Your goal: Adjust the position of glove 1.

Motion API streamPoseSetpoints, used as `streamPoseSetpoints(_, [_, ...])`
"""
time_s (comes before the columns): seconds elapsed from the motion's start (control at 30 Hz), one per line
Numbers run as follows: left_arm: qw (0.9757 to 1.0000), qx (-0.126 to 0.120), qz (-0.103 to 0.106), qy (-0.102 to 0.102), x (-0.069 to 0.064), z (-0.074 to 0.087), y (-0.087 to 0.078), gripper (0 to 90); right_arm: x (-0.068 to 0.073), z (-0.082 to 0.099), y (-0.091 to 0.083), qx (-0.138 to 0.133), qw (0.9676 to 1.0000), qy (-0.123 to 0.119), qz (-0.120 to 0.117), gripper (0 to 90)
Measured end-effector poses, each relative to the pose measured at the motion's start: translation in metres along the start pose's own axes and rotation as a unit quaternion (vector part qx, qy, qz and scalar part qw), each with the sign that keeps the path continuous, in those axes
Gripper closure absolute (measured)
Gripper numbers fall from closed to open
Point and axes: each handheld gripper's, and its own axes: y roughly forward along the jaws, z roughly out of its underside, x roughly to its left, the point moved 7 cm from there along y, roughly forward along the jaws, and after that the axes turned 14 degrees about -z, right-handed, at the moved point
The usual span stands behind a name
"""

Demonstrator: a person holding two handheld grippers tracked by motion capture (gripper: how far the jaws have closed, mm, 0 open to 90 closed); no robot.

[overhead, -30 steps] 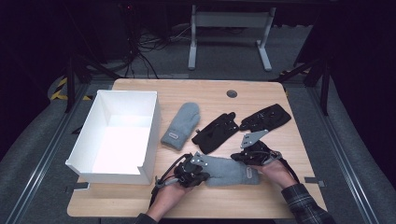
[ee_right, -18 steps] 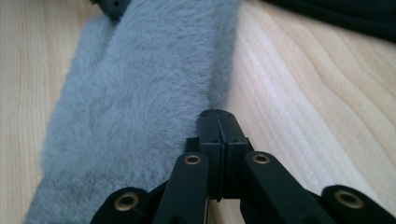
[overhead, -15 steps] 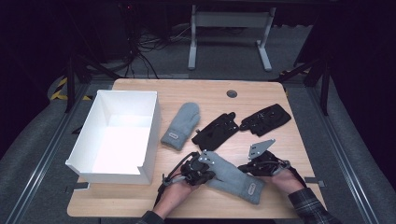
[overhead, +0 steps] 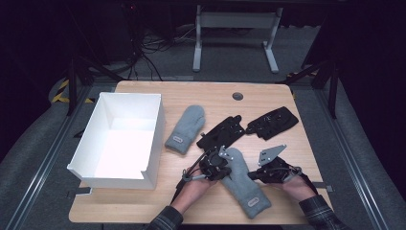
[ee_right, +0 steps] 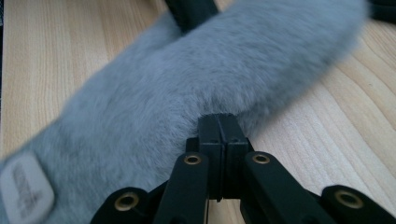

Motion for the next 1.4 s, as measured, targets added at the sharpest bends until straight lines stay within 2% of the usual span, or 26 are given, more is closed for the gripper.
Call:
streamPoseSetpoints(0.3, [1.0, -0.005, -0.002, -0.005, 0.011, -0.016, 0.01, 90.0, 0.005, -0.008, 0.009, -0.001, 0.9998, -0.013, -0.013, 90.0])
streamPoseSetpoints(0.63, [0.9999, -0.015, -0.001, -0.005, 0.013, -0.021, 0.005, 90.0, 0.017, -0.026, 0.032, -0.003, 0.9988, -0.036, -0.031, 90.0])
streamPoseSetpoints(0.7, [0.9999, -0.015, -0.003, -0.001, 0.014, -0.021, 0.004, 90.0, 0.018, -0.028, 0.034, -0.003, 0.9988, -0.038, -0.032, 90.0])
streamPoseSetpoints(0.8, [0.9997, -0.023, -0.005, -0.009, 0.017, -0.021, -0.002, 89.8, 0.018, -0.028, 0.032, -0.008, 0.9988, -0.038, -0.029, 90.0])
streamPoseSetpoints(0.97, [0.9993, -0.035, -0.001, -0.01, 0.017, -0.017, -0.023, 88.4, 0.016, -0.021, 0.015, -0.032, 0.9992, -0.024, -0.004, 81.2])
streamPoseSetpoints(1.0, [0.9991, -0.039, 0.001, -0.015, 0.015, -0.016, -0.027, 88.4, 0.016, -0.019, 0.011, -0.035, 0.9992, -0.021, 0.0, 80.0])
streamPoseSetpoints(1.13, [0.999, -0.039, 0.019, -0.009, 0.003, -0.005, -0.037, 88.5, 0.008, -0.009, -0.009, -0.061, 0.9975, -0.002, 0.036, 68.3])
streamPoseSetpoints(1.27, [0.9993, -0.016, 0.032, 0.009, -0.014, 0.009, -0.034, 88.5, -0.006, 0.006, -0.03, -0.086, 0.9919, 0.027, 0.089, 51.7])
streamPoseSetpoints(1.33, [0.9993, -0.012, 0.031, 0.015, -0.016, 0.012, -0.032, 89.1, -0.014, 0.015, -0.039, -0.099, 0.987, 0.047, 0.117, 42.3])
streamPoseSetpoints(1.37, [0.9993, -0.004, 0.031, 0.019, -0.017, 0.016, -0.031, 89.1, -0.014, 0.015, -0.039, -0.099, 0.987, 0.047, 0.117, 42.3])
streamPoseSetpoints(1.4, [0.9993, -0.001, 0.033, 0.019, -0.018, 0.018, -0.031, 90.0, -0.018, 0.02, -0.043, -0.107, 0.9844, 0.057, 0.128, 39.1])
